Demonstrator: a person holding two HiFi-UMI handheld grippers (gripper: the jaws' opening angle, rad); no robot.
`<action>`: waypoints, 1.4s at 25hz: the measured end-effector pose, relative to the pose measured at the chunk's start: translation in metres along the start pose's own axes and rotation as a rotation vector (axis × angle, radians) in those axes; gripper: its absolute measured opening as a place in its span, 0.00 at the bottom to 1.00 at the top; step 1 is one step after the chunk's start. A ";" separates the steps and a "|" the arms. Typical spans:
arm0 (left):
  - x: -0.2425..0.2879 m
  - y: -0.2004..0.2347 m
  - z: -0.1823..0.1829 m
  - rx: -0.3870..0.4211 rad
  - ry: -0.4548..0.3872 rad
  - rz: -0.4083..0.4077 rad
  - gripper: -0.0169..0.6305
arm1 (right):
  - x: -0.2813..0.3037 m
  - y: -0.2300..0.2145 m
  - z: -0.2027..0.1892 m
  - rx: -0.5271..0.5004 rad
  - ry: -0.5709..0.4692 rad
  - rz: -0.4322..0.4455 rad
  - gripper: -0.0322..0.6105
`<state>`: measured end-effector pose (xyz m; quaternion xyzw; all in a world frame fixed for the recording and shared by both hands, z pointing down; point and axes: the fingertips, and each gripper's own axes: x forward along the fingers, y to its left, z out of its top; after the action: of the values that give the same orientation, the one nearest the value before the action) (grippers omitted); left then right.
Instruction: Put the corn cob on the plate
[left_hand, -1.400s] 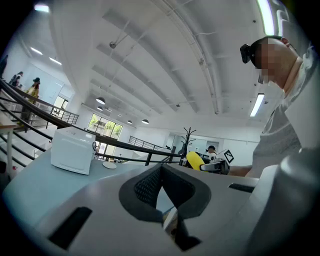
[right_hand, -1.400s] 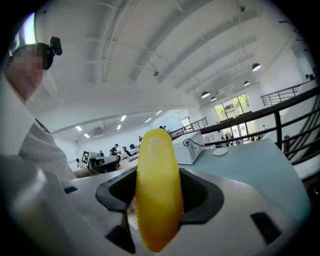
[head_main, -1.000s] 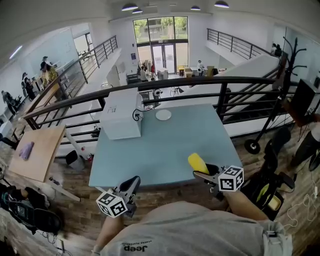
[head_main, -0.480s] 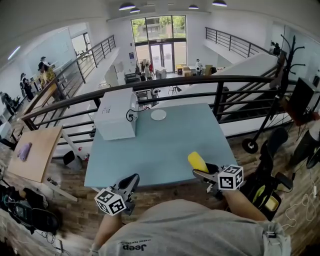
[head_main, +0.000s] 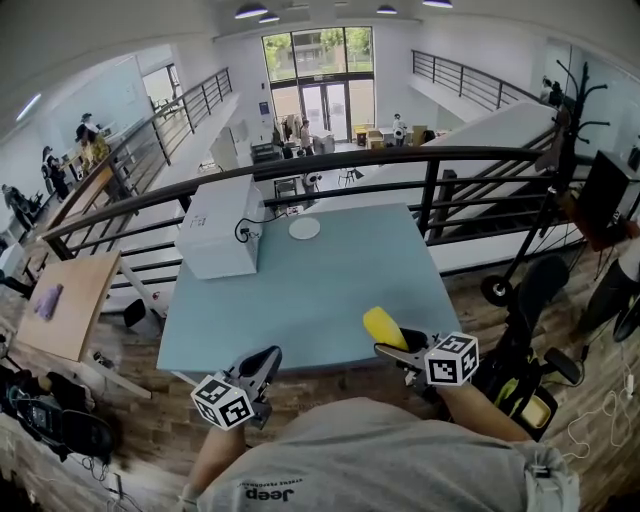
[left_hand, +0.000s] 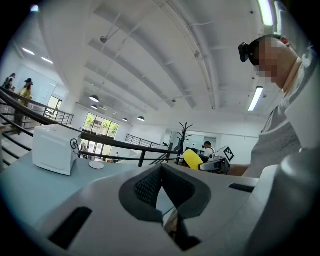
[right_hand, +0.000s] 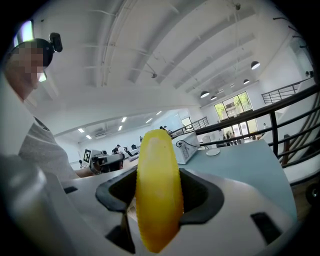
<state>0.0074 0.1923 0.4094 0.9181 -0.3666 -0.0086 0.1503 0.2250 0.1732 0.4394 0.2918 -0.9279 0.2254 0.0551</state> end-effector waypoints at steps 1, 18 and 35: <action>0.004 -0.004 -0.002 -0.002 0.004 0.000 0.04 | -0.001 -0.001 -0.001 -0.002 0.005 0.007 0.46; 0.023 0.050 -0.013 -0.036 0.029 -0.032 0.04 | 0.052 -0.026 -0.002 0.007 0.033 -0.012 0.46; 0.014 0.246 0.073 -0.008 0.018 -0.185 0.04 | 0.218 -0.024 0.081 -0.006 -0.020 -0.165 0.46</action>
<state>-0.1564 -0.0062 0.4102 0.9476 -0.2786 -0.0154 0.1557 0.0618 0.0068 0.4275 0.3692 -0.9020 0.2142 0.0652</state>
